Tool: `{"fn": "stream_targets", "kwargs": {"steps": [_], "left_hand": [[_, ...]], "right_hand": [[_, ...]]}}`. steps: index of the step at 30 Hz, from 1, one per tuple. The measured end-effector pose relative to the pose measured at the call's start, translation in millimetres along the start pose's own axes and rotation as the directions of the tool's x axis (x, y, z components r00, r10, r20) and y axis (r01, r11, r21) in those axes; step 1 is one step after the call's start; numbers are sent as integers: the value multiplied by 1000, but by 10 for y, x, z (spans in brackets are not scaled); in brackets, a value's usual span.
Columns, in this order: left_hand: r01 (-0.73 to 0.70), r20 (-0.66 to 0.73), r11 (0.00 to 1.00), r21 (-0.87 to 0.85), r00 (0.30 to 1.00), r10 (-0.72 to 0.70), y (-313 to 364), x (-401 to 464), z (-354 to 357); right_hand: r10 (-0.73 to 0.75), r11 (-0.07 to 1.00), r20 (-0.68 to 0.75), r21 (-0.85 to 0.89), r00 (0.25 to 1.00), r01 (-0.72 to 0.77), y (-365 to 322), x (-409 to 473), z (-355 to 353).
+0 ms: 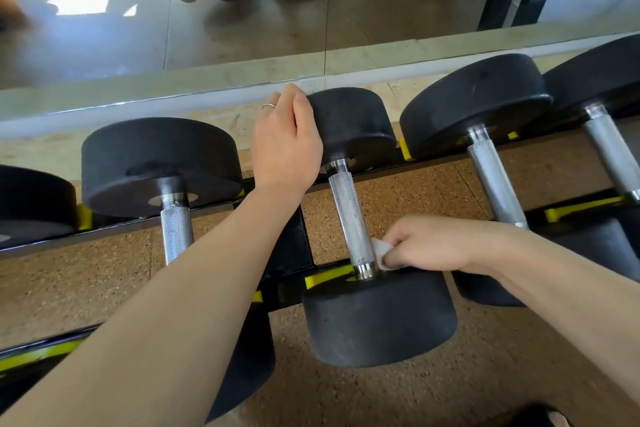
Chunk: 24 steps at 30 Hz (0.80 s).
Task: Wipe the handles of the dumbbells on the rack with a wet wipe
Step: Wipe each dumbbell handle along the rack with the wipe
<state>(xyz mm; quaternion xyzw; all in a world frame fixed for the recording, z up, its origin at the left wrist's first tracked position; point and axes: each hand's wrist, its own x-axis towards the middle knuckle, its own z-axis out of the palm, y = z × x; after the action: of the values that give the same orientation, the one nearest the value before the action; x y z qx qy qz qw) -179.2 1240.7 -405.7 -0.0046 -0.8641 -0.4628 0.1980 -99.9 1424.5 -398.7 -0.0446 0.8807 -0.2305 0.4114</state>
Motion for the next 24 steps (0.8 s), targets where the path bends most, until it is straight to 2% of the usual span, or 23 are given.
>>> {"fn": "stream_targets", "kwargs": {"steps": [3, 7, 8, 10, 12, 14, 16, 18, 20, 21, 22, 23, 24], "left_hand": [[1, -2, 1000, -7, 1000, -1, 5, -4, -4], [17, 1, 1000, -8, 1000, -17, 23, -15, -16], [18, 3, 1000, -3, 1000, -18, 22, -17, -14], [9, 0, 1000, -2, 1000, -9, 13, -15, -9], [-3, -3, 1000, -6, 1000, 3, 1, -2, -3], [0, -2, 1000, -11, 1000, 0, -9, 10, -2], [1, -6, 1000, -16, 1000, -1, -5, 12, 2], [0, -7, 1000, -21, 1000, 0, -4, 16, -2], [-2, -7, 1000, -20, 1000, 2, -1, 13, -9], [-7, -7, 1000, -26, 1000, 7, -2, 2, -11], [-14, -3, 999, -33, 1000, 14, 1, 3, -4], [-19, -2, 999, -36, 1000, 19, 3, 6, -3], [-21, -4, 999, -35, 1000, 21, 2, 5, -8]], "right_hand": [[-36, 999, -2, -21, 999, 36, -31, -216, -92], [-133, 991, 86, 35, 987, 130, -174, -438, -265], [-175, 983, 48, 72, 983, 171, -233, -447, -307], [-257, 957, -199, 86, 946, 278, -347, -352, -354], [-276, 944, -520, 11, 808, 330, -450, -150, -310], [-237, 951, -746, -48, 623, 305, -536, 56, -141], [-219, 961, -851, -102, 477, 258, -553, 214, 89], [-154, 968, -886, -46, 437, 248, -513, 298, 205], [104, 941, -842, 256, 529, 223, -440, 387, 156], [274, 843, -750, 489, 602, 225, -389, 449, 95], [407, 657, -601, 716, 688, 238, -351, 523, 29], [450, 425, -418, 878, 789, 222, -345, 569, -27], [411, 228, -275, 954, 869, 194, -381, 585, -56]]}}
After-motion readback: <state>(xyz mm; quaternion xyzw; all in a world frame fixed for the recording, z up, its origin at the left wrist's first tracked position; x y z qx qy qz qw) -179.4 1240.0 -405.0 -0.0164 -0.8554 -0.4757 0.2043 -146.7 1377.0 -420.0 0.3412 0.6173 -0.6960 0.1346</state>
